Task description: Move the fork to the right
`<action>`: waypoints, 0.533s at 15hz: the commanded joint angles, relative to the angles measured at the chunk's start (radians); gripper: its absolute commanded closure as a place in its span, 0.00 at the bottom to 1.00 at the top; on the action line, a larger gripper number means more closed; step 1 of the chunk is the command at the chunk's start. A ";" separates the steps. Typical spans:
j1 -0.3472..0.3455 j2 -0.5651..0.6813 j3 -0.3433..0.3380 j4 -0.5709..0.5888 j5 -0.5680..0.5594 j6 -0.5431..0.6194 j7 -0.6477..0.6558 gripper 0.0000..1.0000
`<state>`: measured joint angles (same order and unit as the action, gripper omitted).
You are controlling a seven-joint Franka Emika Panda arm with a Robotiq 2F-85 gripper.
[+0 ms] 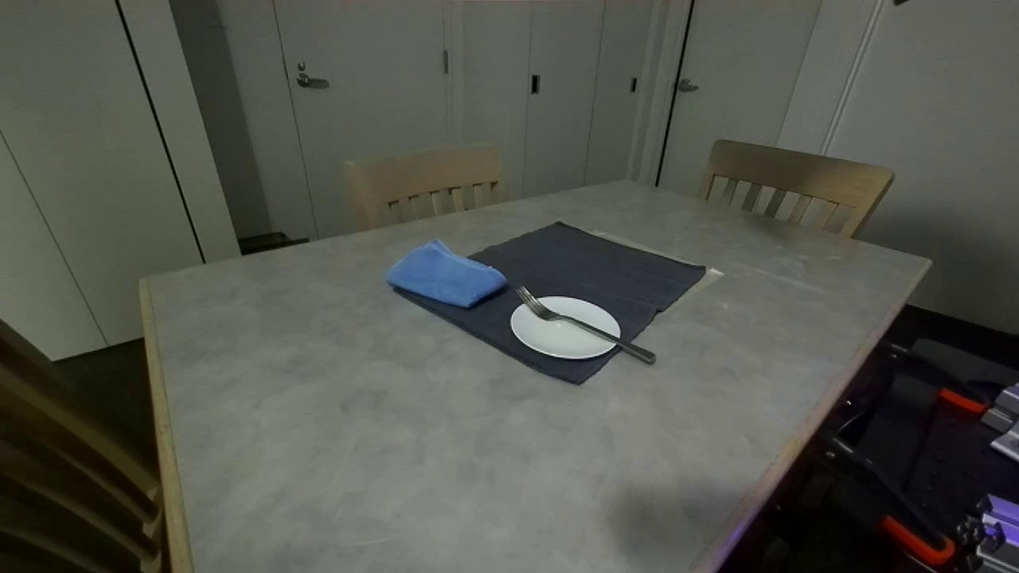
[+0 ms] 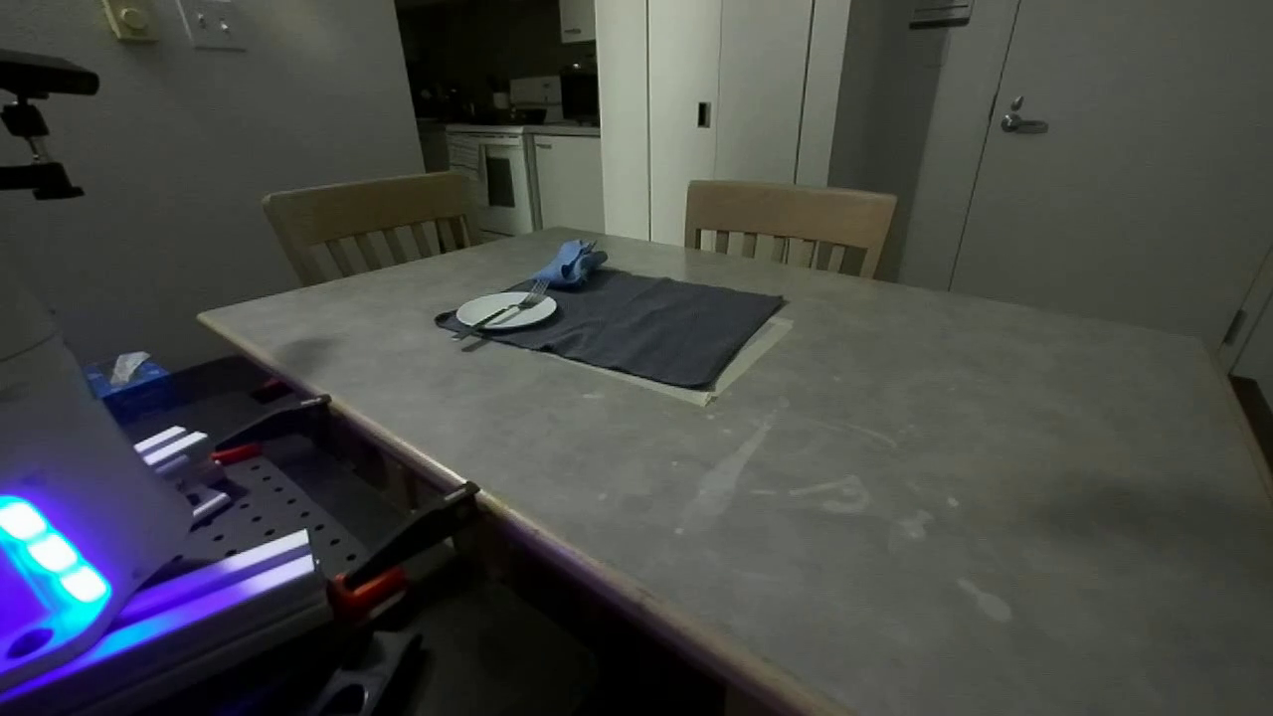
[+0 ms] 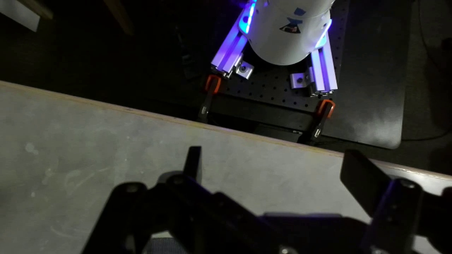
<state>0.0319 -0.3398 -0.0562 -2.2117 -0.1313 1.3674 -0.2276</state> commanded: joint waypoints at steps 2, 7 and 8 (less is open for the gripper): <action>0.004 -0.001 0.019 -0.011 0.010 0.043 0.024 0.00; 0.048 -0.026 0.060 -0.097 0.082 0.335 0.034 0.00; 0.059 -0.019 0.070 -0.106 0.083 0.370 0.015 0.00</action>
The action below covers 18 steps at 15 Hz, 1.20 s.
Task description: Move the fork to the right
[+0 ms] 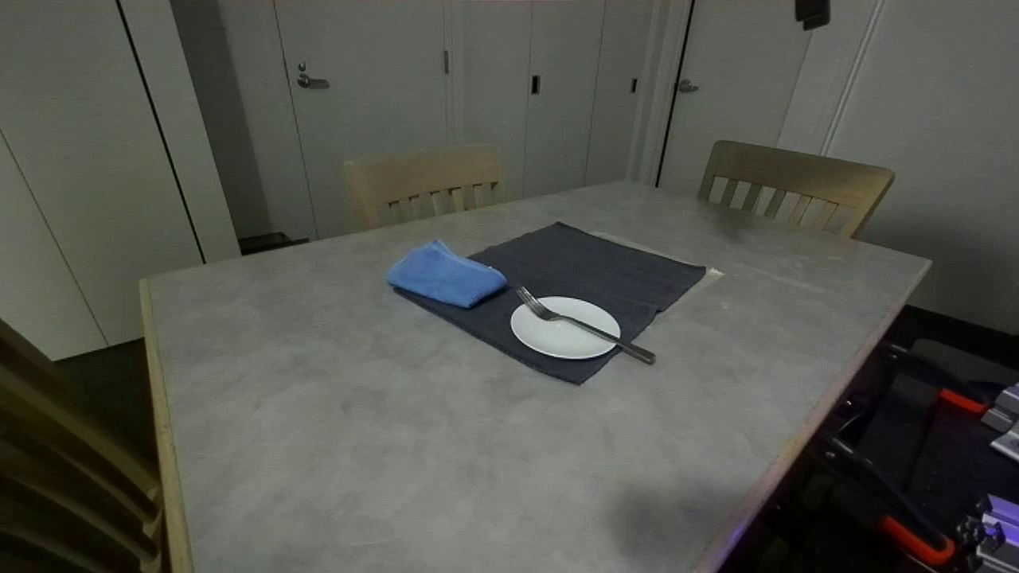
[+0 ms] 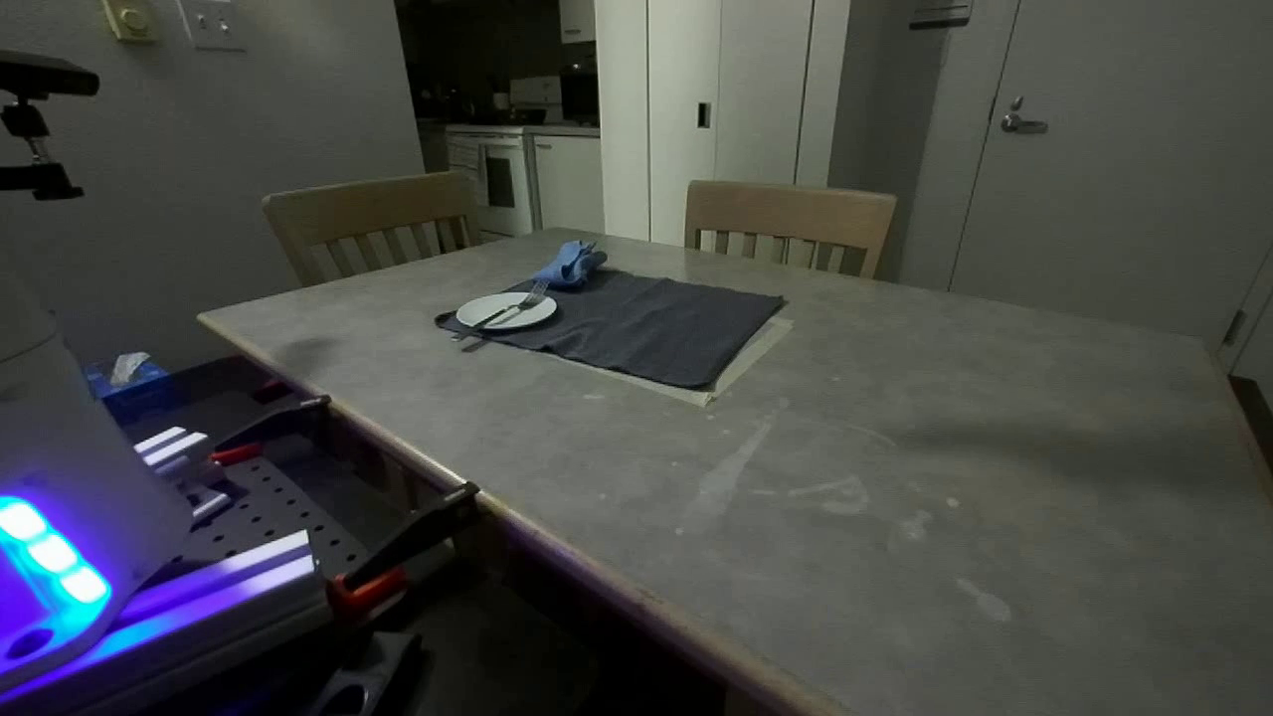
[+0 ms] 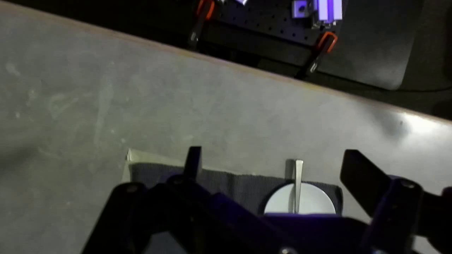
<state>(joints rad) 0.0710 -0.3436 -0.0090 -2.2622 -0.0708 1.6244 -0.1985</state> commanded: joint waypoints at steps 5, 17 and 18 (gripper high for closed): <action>0.039 0.010 0.048 -0.050 0.012 0.141 -0.011 0.00; 0.064 0.141 0.060 -0.060 0.170 0.344 -0.042 0.00; 0.061 0.087 0.059 -0.075 0.180 0.321 -0.019 0.00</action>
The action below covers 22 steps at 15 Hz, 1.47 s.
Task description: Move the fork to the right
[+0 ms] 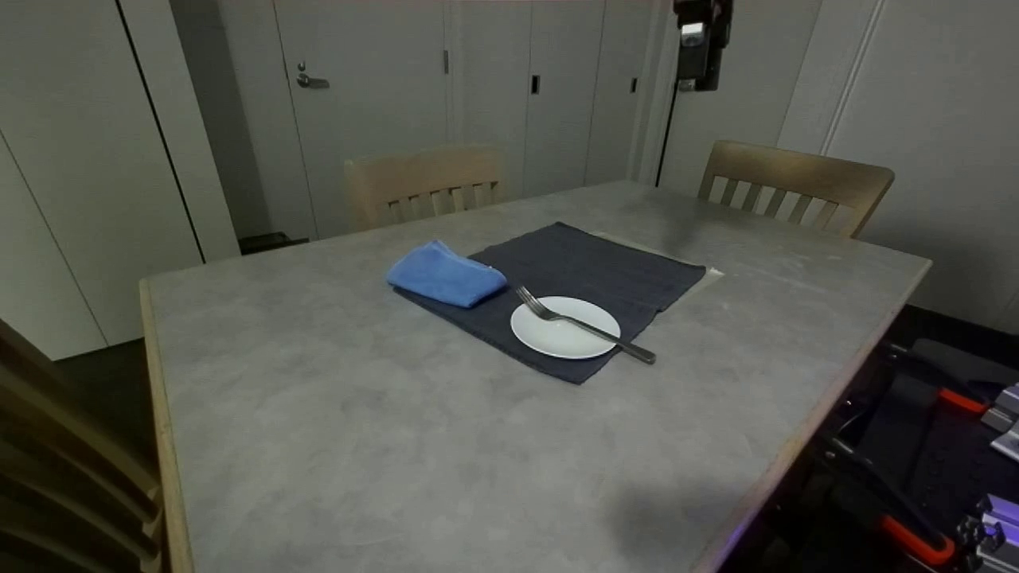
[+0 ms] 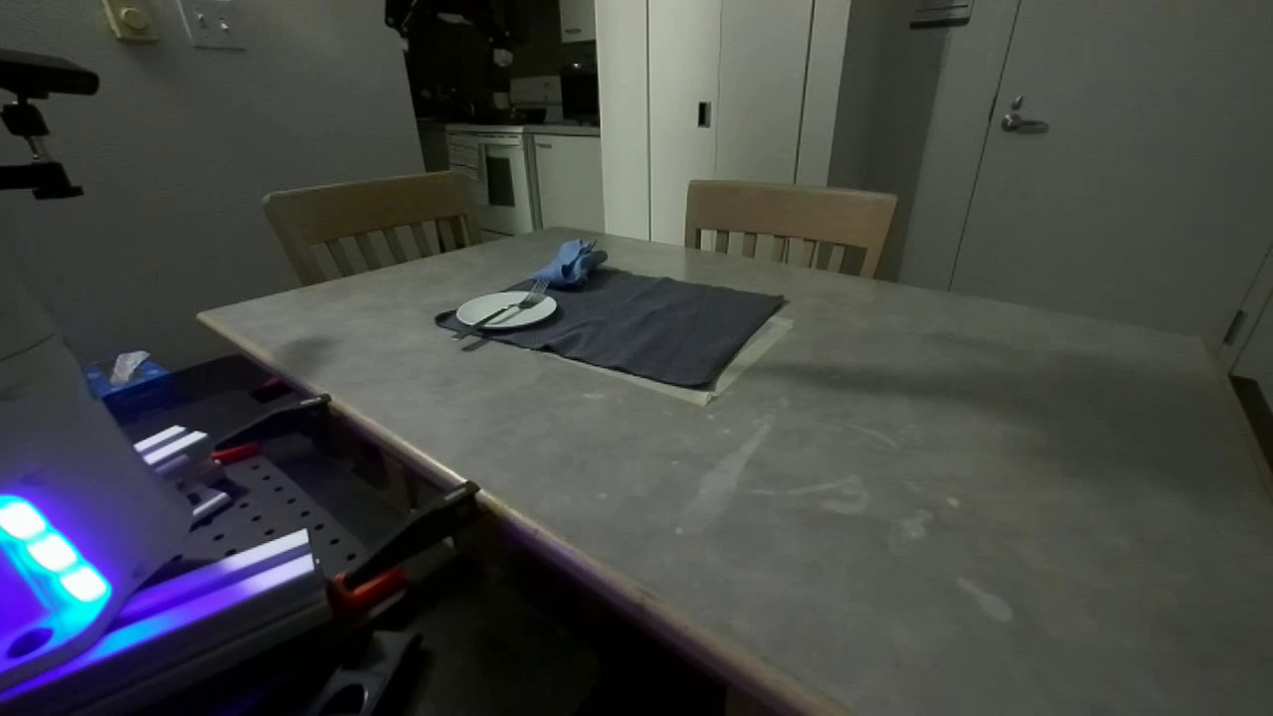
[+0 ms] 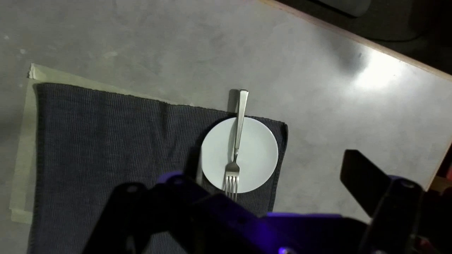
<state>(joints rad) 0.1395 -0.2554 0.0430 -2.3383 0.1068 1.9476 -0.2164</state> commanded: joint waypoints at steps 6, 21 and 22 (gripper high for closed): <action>-0.015 0.033 0.019 -0.002 -0.017 0.037 0.059 0.00; -0.036 0.285 0.016 0.102 -0.027 0.085 0.044 0.00; -0.038 0.300 0.016 0.115 -0.032 0.083 0.044 0.00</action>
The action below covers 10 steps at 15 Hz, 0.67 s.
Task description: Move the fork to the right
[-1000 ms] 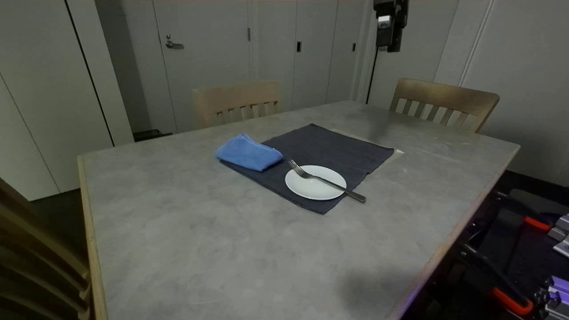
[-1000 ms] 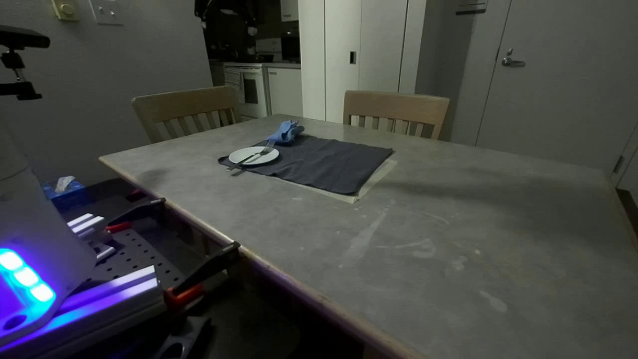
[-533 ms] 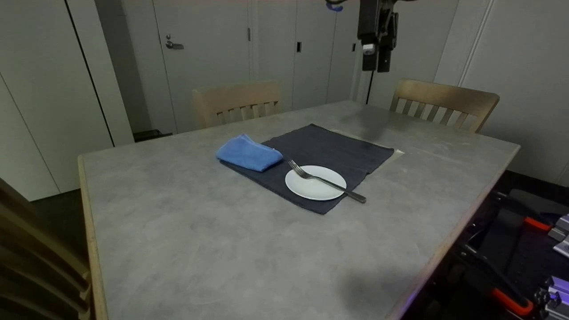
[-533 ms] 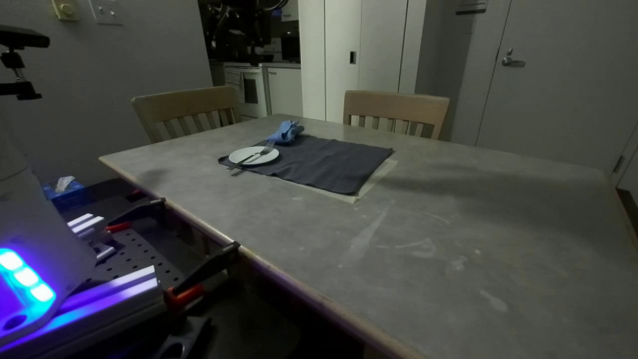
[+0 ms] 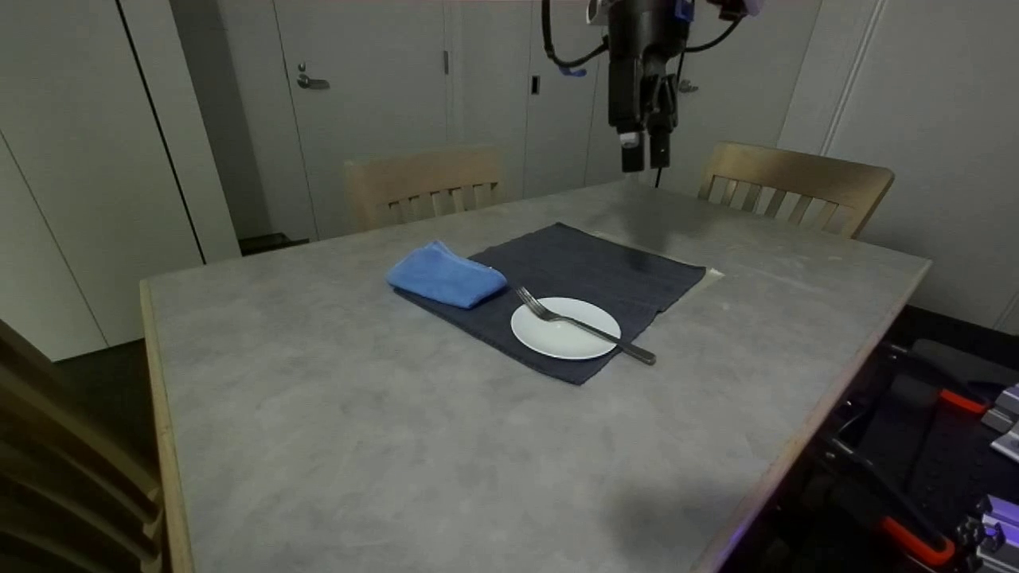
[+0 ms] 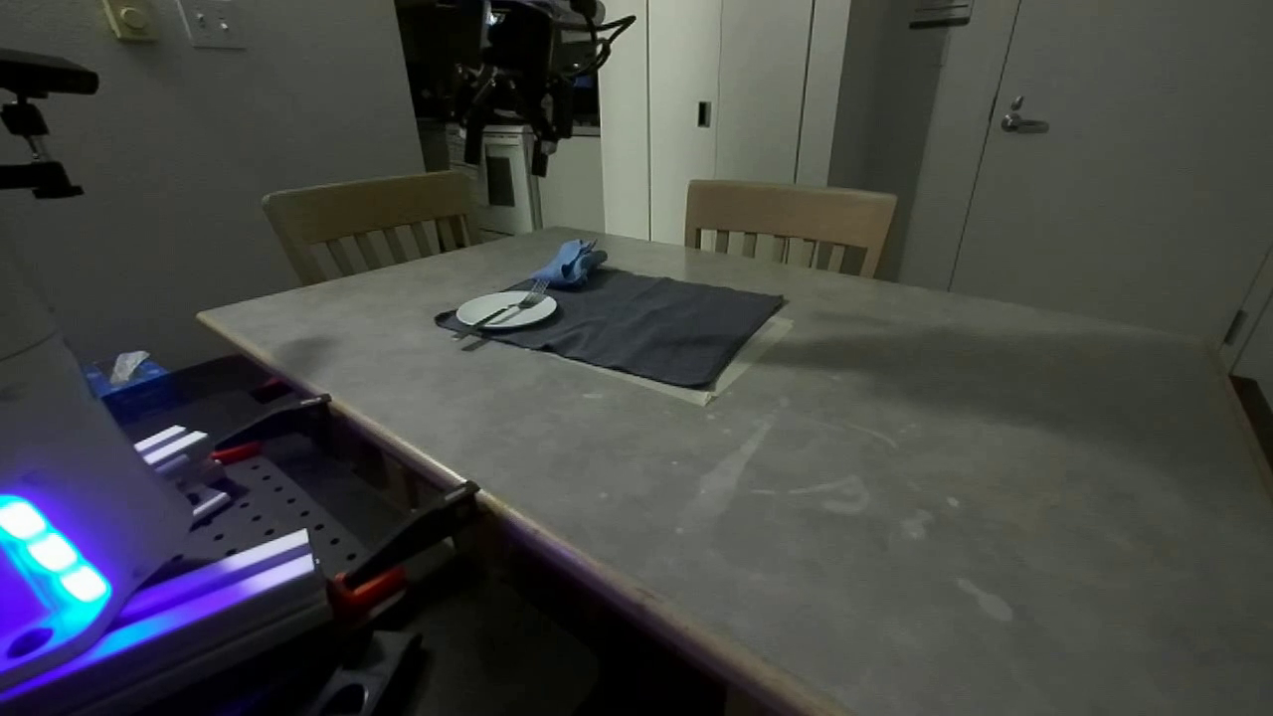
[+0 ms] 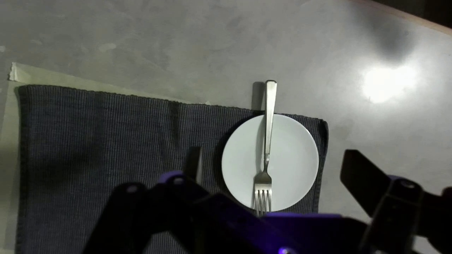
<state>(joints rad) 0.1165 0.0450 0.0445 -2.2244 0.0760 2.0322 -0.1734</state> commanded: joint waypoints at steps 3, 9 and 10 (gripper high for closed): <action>-0.012 0.017 0.021 -0.001 0.003 0.019 0.007 0.00; -0.015 0.062 0.041 -0.056 0.087 0.156 -0.049 0.00; -0.014 0.071 0.046 -0.070 0.103 0.198 -0.064 0.00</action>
<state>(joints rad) 0.1153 0.0922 0.0702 -2.2551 0.1241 2.1358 -0.1820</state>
